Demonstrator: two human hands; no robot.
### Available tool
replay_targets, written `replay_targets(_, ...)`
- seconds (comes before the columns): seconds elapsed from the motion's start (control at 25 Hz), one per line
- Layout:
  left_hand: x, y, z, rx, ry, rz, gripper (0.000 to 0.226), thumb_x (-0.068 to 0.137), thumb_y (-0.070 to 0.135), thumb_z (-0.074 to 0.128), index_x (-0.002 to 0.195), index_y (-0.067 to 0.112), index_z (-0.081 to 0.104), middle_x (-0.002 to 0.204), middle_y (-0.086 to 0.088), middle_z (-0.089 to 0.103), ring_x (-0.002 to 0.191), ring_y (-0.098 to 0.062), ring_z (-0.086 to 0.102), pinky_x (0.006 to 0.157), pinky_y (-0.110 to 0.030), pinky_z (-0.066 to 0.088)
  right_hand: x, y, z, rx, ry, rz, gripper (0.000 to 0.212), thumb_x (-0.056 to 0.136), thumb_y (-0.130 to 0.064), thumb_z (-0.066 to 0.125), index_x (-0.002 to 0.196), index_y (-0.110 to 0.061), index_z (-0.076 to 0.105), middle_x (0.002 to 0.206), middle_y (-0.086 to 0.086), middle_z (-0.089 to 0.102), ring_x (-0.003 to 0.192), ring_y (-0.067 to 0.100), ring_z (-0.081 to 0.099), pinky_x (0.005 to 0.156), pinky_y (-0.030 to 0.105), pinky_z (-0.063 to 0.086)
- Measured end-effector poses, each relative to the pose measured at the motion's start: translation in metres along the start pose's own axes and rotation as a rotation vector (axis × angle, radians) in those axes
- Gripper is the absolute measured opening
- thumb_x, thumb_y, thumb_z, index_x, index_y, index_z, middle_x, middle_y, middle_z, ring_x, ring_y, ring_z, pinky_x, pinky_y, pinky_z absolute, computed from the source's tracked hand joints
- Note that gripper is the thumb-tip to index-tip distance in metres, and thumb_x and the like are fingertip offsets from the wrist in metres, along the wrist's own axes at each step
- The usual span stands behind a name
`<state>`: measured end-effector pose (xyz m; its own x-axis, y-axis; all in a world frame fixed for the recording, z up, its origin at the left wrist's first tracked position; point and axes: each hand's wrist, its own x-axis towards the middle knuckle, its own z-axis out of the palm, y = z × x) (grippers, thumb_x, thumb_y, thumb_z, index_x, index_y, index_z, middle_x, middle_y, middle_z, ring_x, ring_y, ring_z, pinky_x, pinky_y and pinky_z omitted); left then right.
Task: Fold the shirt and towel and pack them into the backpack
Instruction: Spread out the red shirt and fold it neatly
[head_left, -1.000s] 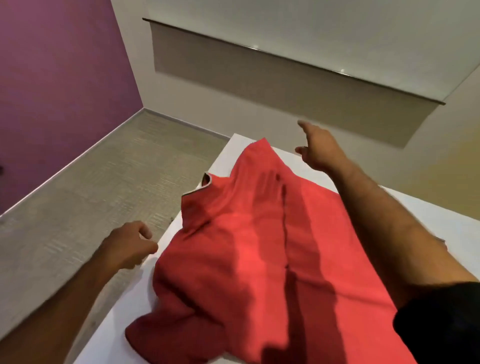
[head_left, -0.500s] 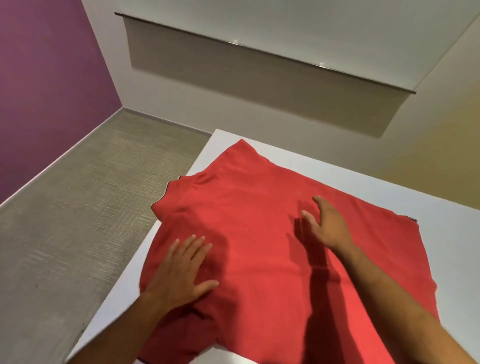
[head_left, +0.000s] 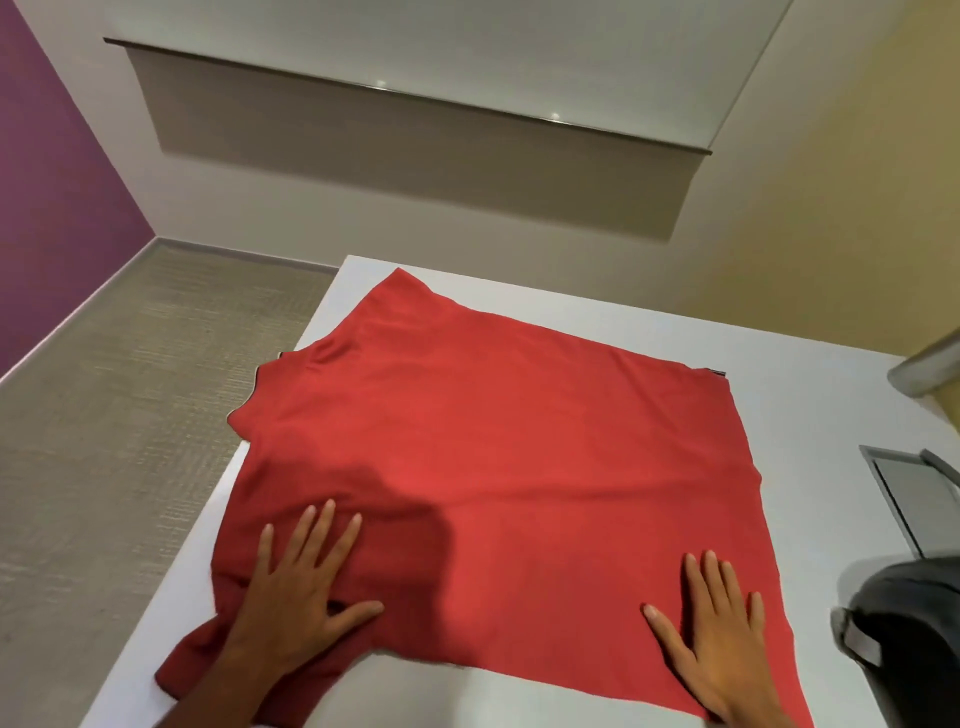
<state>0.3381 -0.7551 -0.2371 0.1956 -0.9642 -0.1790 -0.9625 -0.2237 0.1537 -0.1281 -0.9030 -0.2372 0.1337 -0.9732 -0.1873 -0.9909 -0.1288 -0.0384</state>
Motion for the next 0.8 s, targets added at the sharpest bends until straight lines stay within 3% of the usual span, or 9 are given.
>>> replay_targets(0.16,-0.012,-0.002,0.007,0.019,-0.036,-0.039,0.105,0.070,0.094,0.032,0.150,0.028,0.038,0.160,-0.009,0.028,0.144,-0.030,0.031,0.109,-0.066,0.020,-0.016,0.012,0.004,0.009,-0.023,0.116,0.101,0.075,-0.088,0.002,0.156,-0.028,0.001,0.164,0.002,-0.006,0.151,0.019,-0.011,0.119,0.055,-0.003)
replay_targets(0.4,-0.045,0.010,0.010,0.018,0.133,-0.164,0.113,0.063,0.089,0.039,0.148,0.016,0.041,0.160,-0.019,0.023,0.145,-0.039,0.027,0.112,-0.067,0.011,-0.018,0.023,0.002,-0.001,-0.063,0.094,0.097,0.074,-0.088,-0.004,0.149,-0.029,-0.022,0.160,0.001,-0.023,0.147,0.018,-0.025,0.118,0.053,-0.011)
replay_targets(0.64,-0.067,0.030,0.017,-0.020,0.136,-0.328,0.118,0.062,0.089,0.036,0.153,0.014,0.031,0.162,-0.019,0.016,0.145,-0.042,0.023,0.110,-0.070,0.008,-0.017,0.024,0.003,-0.005,-0.068,0.084,0.100,0.075,-0.087,-0.002,0.154,-0.027,-0.012,0.163,0.002,-0.017,0.149,0.019,-0.020,0.119,0.055,-0.009)
replay_targets(0.8,-0.075,0.034,0.022,-0.008,0.153,-0.295,0.107,0.071,0.082,0.036,0.151,0.012,0.034,0.161,-0.019,0.018,0.146,-0.040,0.024,0.112,-0.069,0.003,-0.017,0.028,0.002,-0.021,-0.082,0.054,0.101,0.075,-0.088,-0.002,0.154,-0.026,-0.013,0.162,0.003,-0.018,0.148,0.019,-0.020,0.119,0.055,-0.009)
